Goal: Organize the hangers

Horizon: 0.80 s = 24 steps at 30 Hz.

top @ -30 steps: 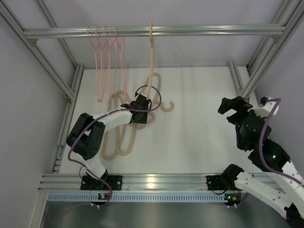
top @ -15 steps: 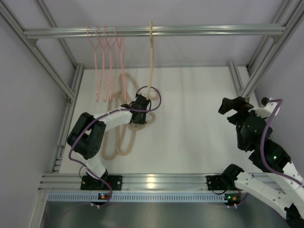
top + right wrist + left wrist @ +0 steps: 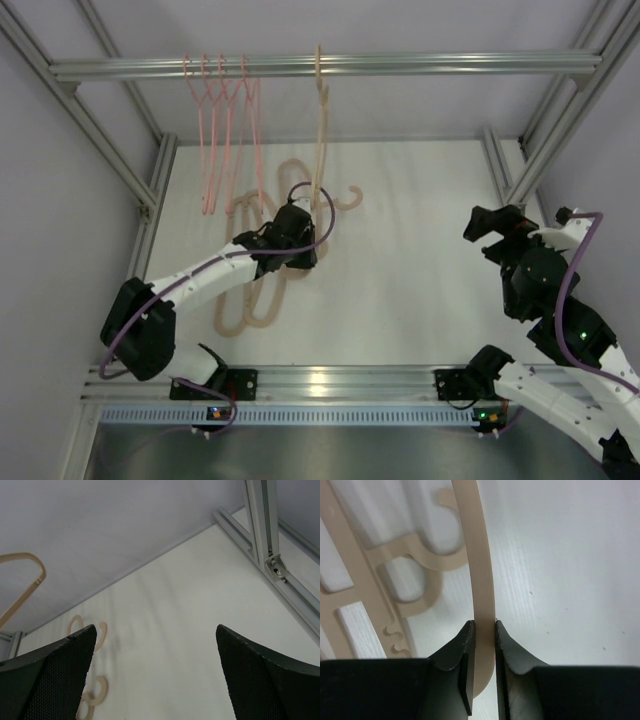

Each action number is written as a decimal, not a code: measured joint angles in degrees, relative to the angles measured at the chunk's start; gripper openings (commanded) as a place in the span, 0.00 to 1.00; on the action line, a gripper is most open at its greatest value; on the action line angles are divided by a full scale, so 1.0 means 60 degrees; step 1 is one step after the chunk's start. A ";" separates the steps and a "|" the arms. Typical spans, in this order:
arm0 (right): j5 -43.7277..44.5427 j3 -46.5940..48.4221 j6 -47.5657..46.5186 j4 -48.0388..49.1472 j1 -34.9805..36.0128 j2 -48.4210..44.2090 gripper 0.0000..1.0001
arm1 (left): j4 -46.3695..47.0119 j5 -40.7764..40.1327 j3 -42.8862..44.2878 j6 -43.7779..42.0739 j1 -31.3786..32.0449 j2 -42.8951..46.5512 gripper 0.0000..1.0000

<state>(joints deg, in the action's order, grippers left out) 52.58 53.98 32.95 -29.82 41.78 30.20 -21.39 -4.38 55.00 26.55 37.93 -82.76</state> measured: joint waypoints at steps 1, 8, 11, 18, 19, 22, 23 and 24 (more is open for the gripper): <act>0.0018 0.0000 -0.0004 0.0000 0.0000 0.0004 1.00 | -0.0004 0.0076 -0.0047 0.0098 0.0164 0.0175 0.00; 0.0098 0.0026 -0.0069 -0.0044 0.0000 0.0004 0.99 | 0.0044 0.0146 -0.0568 0.0852 0.2095 0.0794 0.00; 0.0124 0.0062 -0.0069 -0.0109 -0.0004 0.0004 1.00 | 0.0087 0.0036 -0.0907 0.1184 0.2838 0.0885 0.00; 0.0233 0.0313 -0.0080 -0.0310 -0.0004 -0.0015 0.99 | 0.0474 -0.0131 -0.1446 0.1767 0.4619 0.0991 0.00; 0.0270 0.0357 -0.0106 -0.0364 -0.0004 -0.0015 0.99 | 0.0692 -0.0091 -0.1446 0.1825 0.4870 0.0991 0.00; 0.0514 0.0583 -0.0229 -0.0710 -0.0004 -0.0044 1.00 | 0.1526 0.0397 -0.1435 0.1974 0.5253 0.0994 0.00; 0.0601 0.0663 -0.0273 -0.0820 -0.0007 -0.0091 0.99 | 0.1767 0.0546 -0.1417 0.2011 0.5257 0.0991 0.00; 0.0696 0.0736 -0.0328 -0.0929 -0.0007 -0.0157 1.00 | 0.1982 0.0688 -0.1348 0.2058 0.5249 0.0987 0.00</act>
<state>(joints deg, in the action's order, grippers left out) 56.75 58.39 30.98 -35.40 41.74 29.26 -9.50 -0.25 46.92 38.89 69.43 -76.84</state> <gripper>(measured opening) 0.993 0.216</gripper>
